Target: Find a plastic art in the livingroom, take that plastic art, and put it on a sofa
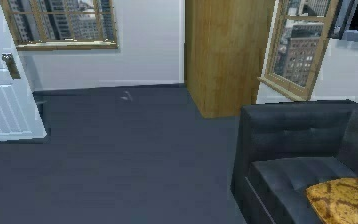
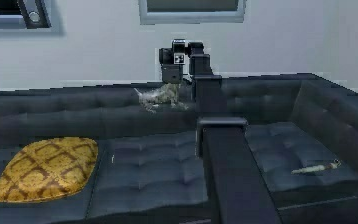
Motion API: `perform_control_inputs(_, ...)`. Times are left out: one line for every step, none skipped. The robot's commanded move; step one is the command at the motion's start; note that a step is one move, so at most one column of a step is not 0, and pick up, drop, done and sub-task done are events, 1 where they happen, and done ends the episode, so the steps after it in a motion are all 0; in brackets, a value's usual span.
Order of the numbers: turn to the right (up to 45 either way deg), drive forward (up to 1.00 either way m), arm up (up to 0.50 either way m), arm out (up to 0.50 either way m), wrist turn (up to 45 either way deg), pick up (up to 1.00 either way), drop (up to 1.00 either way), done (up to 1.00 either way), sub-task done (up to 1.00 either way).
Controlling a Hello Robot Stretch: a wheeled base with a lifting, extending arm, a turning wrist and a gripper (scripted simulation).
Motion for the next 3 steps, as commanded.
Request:
perform_control_inputs(0.0,0.0,-0.28,0.0,0.0,0.0,0.0,0.0,0.0)
perform_control_inputs(0.0,0.0,-0.32,0.0,0.0,0.0,0.0,0.0,0.0)
perform_control_inputs(0.0,0.0,0.0,0.0,0.0,0.0,1.0,0.0,0.0)
